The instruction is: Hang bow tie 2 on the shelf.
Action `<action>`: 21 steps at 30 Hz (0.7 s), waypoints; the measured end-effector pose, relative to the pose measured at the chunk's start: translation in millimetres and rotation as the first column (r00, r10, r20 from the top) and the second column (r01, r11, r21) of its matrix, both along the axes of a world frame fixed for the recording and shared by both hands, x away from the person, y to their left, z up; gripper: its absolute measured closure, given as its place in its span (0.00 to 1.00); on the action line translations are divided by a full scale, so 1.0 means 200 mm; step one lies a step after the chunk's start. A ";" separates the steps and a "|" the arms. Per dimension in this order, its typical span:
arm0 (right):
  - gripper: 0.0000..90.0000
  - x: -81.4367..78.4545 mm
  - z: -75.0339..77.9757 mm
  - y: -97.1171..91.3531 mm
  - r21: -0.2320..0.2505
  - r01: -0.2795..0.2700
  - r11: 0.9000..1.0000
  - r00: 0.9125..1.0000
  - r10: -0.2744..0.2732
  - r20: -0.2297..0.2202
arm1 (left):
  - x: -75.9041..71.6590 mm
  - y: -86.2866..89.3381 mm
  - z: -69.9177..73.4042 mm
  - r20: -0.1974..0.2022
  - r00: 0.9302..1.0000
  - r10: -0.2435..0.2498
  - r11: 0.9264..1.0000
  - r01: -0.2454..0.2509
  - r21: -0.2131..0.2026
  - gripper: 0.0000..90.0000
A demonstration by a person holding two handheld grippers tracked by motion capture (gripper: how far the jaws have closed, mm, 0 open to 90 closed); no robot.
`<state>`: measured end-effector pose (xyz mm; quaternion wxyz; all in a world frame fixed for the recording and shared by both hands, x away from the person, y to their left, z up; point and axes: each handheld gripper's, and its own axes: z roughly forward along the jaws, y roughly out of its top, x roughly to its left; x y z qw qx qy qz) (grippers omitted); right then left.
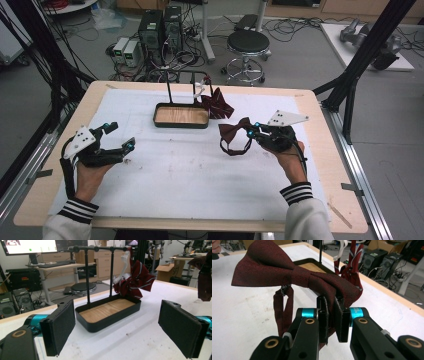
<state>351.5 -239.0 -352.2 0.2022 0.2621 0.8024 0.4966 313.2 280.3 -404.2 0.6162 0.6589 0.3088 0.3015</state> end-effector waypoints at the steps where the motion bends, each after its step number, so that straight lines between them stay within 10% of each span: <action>1: 0.93 0.00 0.01 0.00 0.000 0.000 1.000 1.000 0.000 0.014 | 0.01 -0.01 0.03 -0.004 1.000 -0.016 1.000 0.016 0.010 0.16; 14: 0.93 -0.01 0.08 0.10 0.025 -0.016 1.000 0.997 0.014 0.076 | 0.06 -0.12 0.20 -0.022 0.990 -0.141 0.988 0.142 0.064 0.16; 21: 0.93 -0.01 0.12 0.17 0.033 -0.037 0.999 0.995 0.034 0.097 | 0.10 -0.20 0.29 -0.071 0.970 -0.234 0.969 0.239 0.071 0.16</action>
